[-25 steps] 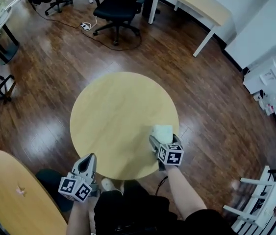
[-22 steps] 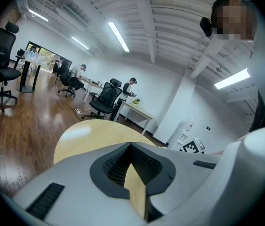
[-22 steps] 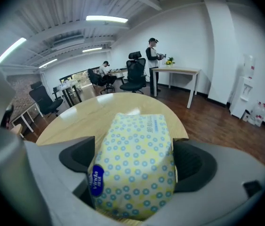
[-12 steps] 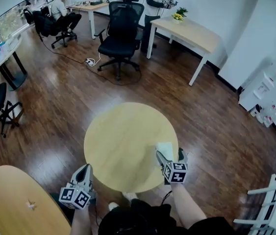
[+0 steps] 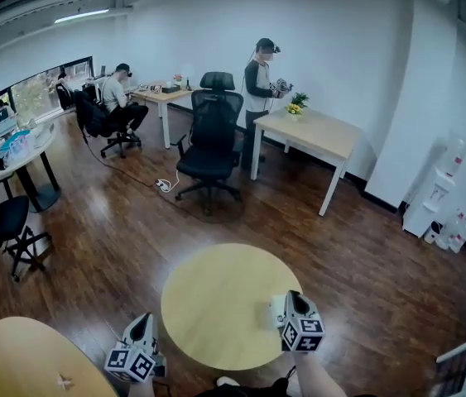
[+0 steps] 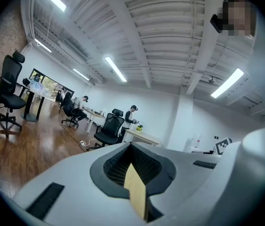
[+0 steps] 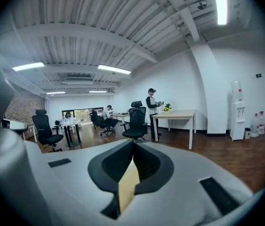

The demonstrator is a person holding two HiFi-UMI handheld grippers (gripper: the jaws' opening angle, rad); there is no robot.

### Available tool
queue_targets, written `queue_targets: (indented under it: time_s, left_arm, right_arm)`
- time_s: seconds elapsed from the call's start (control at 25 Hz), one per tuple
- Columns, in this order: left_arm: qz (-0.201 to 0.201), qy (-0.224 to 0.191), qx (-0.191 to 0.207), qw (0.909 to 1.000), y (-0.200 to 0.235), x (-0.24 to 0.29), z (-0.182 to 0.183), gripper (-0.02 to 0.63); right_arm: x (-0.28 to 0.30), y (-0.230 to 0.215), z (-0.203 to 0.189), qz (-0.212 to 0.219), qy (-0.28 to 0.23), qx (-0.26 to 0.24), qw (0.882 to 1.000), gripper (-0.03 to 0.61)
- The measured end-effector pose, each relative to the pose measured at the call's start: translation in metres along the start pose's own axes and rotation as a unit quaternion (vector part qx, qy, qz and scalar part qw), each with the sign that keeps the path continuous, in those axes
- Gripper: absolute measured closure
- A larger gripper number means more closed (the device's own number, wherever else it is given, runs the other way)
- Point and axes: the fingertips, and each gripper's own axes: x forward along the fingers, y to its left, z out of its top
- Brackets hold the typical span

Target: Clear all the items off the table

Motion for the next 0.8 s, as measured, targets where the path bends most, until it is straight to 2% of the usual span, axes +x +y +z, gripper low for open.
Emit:
queue_targets:
  time_s: [0.16, 0.48, 0.68, 0.8]
  left_arm:
    - [0.012, -0.020, -0.001, 0.9997, 0.011, -0.009, 0.004, 0.623]
    - [0.003, -0.025, 0.015, 0.9996, 0.012, -0.022, 0.015, 0.623]
    - [-0.004, -0.035, 0.050, 0.9981, 0.005, -0.041, 0.026, 0.624]
    - [-0.012, -0.040, 0.022, 0.9989, 0.005, -0.047, 0.031, 0.623]
  right_arm:
    - [0.000, 0.023, 0.011, 0.025, -0.012, -0.025, 0.999, 0.577]
    - [-0.013, 0.050, 0.028, 0.055, -0.048, -0.020, 0.997, 0.577]
    - [-0.012, 0.070, 0.031, 0.077, -0.048, -0.027, 0.995, 0.577]
    - [-0.011, 0.085, 0.033, 0.094, -0.053, -0.032, 0.994, 0.577]
